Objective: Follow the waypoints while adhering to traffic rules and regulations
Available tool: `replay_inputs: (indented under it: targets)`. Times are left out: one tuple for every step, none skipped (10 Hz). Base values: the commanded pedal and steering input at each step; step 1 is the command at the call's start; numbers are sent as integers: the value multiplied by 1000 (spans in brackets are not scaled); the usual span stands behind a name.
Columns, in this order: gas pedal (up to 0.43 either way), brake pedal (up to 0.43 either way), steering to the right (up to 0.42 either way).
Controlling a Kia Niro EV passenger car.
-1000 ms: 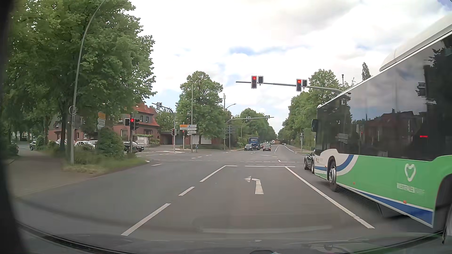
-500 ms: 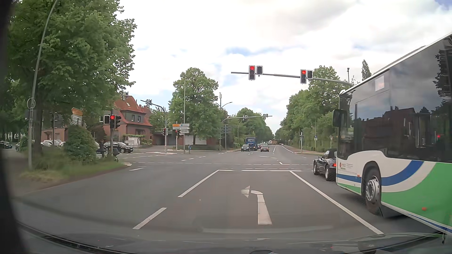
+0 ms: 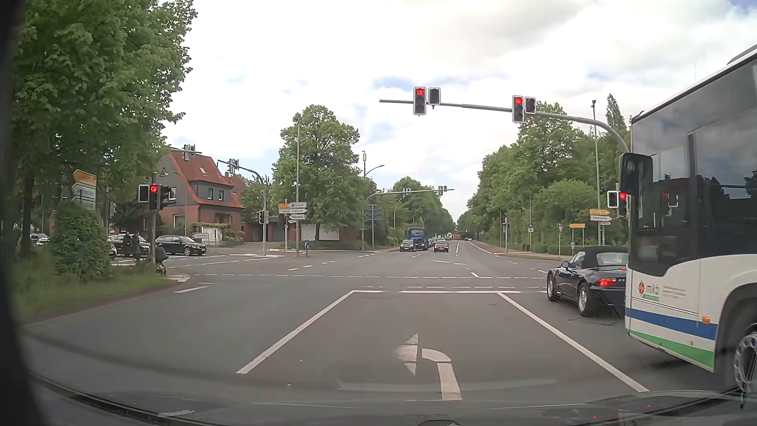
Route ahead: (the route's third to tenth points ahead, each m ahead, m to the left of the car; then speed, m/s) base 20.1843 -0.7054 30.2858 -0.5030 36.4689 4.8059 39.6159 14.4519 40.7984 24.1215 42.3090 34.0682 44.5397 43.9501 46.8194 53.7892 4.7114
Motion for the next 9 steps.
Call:
replay_inputs:
  targets:
    - [0,0,10]
    - [0,0,8]
    - [0,0,7]
    - [0,0,8]
    - [0,0,11]
    - [0,0,13]
    - [0,0,14]
    - [0,0,15]
    - [0,0,17]
